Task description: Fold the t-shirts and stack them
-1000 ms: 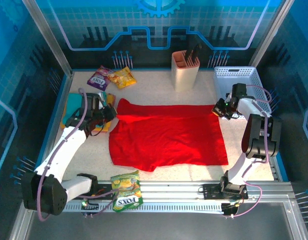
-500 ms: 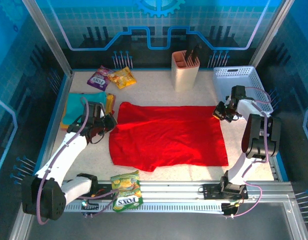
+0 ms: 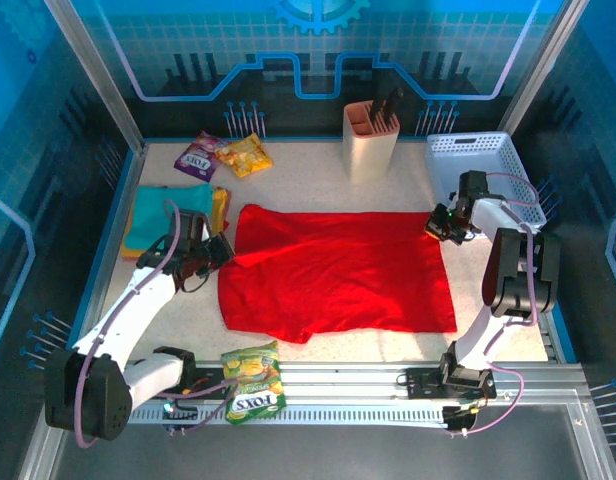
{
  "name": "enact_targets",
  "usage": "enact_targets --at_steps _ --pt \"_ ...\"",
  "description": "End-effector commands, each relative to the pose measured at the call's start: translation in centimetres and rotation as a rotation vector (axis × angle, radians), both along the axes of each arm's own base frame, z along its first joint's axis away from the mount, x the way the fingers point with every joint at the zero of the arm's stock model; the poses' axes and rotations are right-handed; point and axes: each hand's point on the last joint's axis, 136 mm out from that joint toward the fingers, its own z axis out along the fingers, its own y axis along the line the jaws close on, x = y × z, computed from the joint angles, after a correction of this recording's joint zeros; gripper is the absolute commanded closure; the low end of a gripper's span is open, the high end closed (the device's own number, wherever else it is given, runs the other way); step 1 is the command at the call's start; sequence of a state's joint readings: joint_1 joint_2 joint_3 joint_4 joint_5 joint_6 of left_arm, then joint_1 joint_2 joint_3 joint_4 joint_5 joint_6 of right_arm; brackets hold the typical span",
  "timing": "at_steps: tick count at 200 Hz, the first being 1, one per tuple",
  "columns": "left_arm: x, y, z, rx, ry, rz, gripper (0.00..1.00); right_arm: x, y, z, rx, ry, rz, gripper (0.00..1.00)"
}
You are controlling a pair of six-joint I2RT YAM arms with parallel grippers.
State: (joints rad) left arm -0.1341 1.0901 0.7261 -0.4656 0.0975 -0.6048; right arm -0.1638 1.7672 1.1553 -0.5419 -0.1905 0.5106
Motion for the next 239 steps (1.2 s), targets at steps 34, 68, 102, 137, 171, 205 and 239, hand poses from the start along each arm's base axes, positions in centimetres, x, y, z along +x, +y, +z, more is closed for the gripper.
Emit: enact_targets --at_steps 34,68,102,137,171,205,239 --pt "-1.3 0.3 -2.2 0.014 0.07 0.021 1.0 -1.2 -0.1 -1.1 -0.057 0.058 0.021 0.9" --pt "-3.0 0.8 -4.8 0.052 0.185 0.011 0.92 -1.4 0.3 -0.7 -0.062 0.051 0.033 0.8" --pt "-2.2 1.1 -4.1 0.118 0.209 -0.048 0.52 -1.0 0.9 1.4 -0.062 -0.01 0.046 0.52" --pt "3.5 0.9 1.8 0.199 0.037 -0.126 0.45 -0.1 1.7 4.8 -0.096 -0.113 0.072 0.33" --pt "9.4 -0.5 5.4 0.246 -0.08 -0.238 0.47 1.4 2.4 6.3 -0.136 -0.179 0.099 0.25" --pt "13.9 -2.2 6.1 0.331 -0.088 -0.334 0.49 3.2 4.1 4.4 -0.148 -0.142 0.154 0.22" --pt "17.8 -5.1 3.6 0.486 -0.058 -0.456 0.53 4.4 4.6 1.9 -0.157 -0.104 0.165 0.2"
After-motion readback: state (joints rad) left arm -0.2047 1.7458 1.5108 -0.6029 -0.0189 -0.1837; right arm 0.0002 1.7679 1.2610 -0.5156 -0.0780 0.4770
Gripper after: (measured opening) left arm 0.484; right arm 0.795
